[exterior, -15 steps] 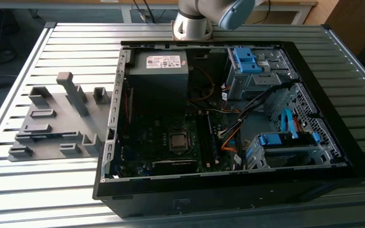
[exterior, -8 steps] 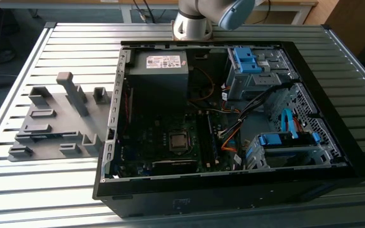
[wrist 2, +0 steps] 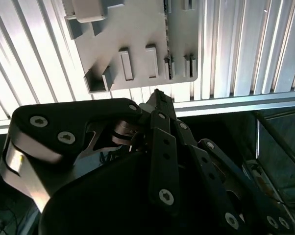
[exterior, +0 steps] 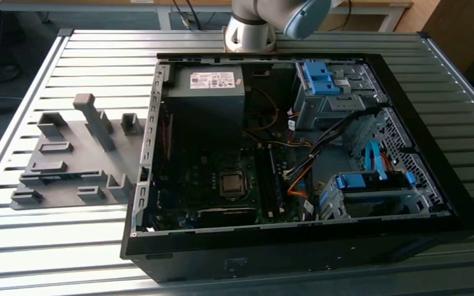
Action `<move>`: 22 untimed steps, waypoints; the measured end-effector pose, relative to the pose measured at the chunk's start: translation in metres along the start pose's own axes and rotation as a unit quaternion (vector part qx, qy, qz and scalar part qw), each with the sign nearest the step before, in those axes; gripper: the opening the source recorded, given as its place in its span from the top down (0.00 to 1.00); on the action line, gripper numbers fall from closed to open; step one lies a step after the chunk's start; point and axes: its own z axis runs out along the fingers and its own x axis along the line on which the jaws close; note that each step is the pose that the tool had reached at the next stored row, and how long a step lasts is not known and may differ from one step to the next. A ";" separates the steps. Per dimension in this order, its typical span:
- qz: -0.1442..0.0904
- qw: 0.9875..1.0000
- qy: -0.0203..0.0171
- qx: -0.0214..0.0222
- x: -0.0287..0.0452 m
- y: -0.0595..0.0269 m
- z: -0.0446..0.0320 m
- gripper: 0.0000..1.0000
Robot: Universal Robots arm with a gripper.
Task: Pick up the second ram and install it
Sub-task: 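Pick up the second ram and move it above second insertion slot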
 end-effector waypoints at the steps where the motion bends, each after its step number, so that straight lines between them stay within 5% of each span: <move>1: -0.004 1.000 0.000 0.000 0.0000 0.0000 0.0000 0.89; 7: -0.039 0.999 0.001 0.000 0.0000 0.0000 0.0005 0.89; 12: -0.073 0.997 0.002 0.000 0.0001 0.0000 0.0009 0.89; 18: -0.118 0.993 0.004 0.000 0.0001 -0.0001 0.0016 0.89; 22: -0.148 0.989 0.005 -0.001 0.0000 -0.0001 0.0021 0.89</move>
